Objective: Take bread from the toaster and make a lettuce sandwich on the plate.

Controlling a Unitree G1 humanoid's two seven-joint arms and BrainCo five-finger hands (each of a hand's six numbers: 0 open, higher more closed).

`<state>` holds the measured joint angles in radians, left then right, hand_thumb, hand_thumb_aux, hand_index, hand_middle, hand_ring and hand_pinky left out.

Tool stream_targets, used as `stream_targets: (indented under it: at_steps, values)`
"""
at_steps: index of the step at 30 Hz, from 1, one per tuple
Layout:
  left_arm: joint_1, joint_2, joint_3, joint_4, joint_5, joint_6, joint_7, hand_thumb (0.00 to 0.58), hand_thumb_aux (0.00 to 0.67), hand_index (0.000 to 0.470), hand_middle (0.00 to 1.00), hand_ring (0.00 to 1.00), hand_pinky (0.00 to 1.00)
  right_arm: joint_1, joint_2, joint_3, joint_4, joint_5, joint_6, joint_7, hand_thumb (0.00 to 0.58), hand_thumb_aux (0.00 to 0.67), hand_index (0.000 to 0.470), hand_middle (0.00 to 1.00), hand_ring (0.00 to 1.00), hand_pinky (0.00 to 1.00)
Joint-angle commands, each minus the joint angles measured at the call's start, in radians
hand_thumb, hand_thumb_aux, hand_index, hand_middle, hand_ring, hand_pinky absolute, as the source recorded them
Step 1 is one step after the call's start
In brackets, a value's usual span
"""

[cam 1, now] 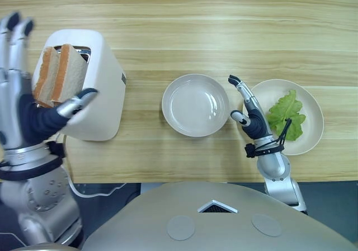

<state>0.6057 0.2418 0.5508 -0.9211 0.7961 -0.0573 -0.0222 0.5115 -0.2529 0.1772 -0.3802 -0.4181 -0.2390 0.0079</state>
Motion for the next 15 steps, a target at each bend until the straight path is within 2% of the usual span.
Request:
stream_targets:
  at_steps: [1,5,8,9,10,11,12,14,15]
  values:
    - [0.034,0.055,0.105,0.146,0.014,-0.007,0.023,0.000,0.000,0.000,0.00,0.00,0.00,0.022,0.014,-0.011,-0.019,-0.020,0.019,-0.017,0.000,0.000,0.000,0.00,0.00,0.00]
    - [0.020,0.088,0.088,0.263,0.042,-0.021,0.041,0.000,0.000,0.000,0.00,0.00,0.00,0.030,0.017,-0.018,-0.013,-0.024,0.022,-0.026,0.000,0.000,0.000,0.00,0.00,0.00]
    - [-0.002,0.103,0.059,0.337,0.055,-0.024,0.049,0.140,0.087,0.061,0.00,0.00,0.00,0.038,0.019,-0.026,-0.009,-0.025,0.021,-0.033,0.000,0.000,0.000,0.00,0.00,0.00]
    - [-0.014,0.106,0.047,0.354,0.052,-0.024,0.053,0.248,0.163,0.114,0.00,0.00,0.00,0.041,0.019,-0.028,-0.007,-0.025,0.021,-0.036,0.000,0.000,0.000,0.00,0.00,0.00]
    - [-0.025,0.108,0.035,0.367,0.050,-0.023,0.056,0.310,0.213,0.149,0.00,0.00,0.00,0.043,0.020,-0.029,-0.005,-0.026,0.020,-0.039,0.000,0.000,0.000,0.00,0.00,0.00]
    - [-0.034,0.110,0.023,0.378,0.051,-0.023,0.061,0.334,0.234,0.164,0.00,0.00,0.00,0.044,0.021,-0.031,-0.003,-0.026,0.020,-0.041,0.000,0.000,0.000,0.00,0.00,0.00]
    - [-0.042,0.112,0.009,0.390,0.052,-0.023,0.063,0.443,0.344,0.241,0.00,0.00,0.00,0.045,0.021,-0.032,-0.001,-0.026,0.019,-0.043,0.000,0.000,0.000,0.00,0.00,0.00]
    - [-0.053,0.114,-0.012,0.414,0.063,-0.022,0.073,0.538,0.489,0.343,0.00,0.00,0.00,0.044,0.019,-0.040,0.003,-0.023,0.017,-0.046,0.000,0.000,0.000,0.00,0.00,0.00]
    - [-0.054,0.116,-0.019,0.425,0.068,-0.022,0.079,0.580,0.670,0.470,0.00,0.00,0.00,0.044,0.017,-0.046,0.004,-0.021,0.016,-0.047,0.000,0.000,0.000,0.00,0.00,0.00]
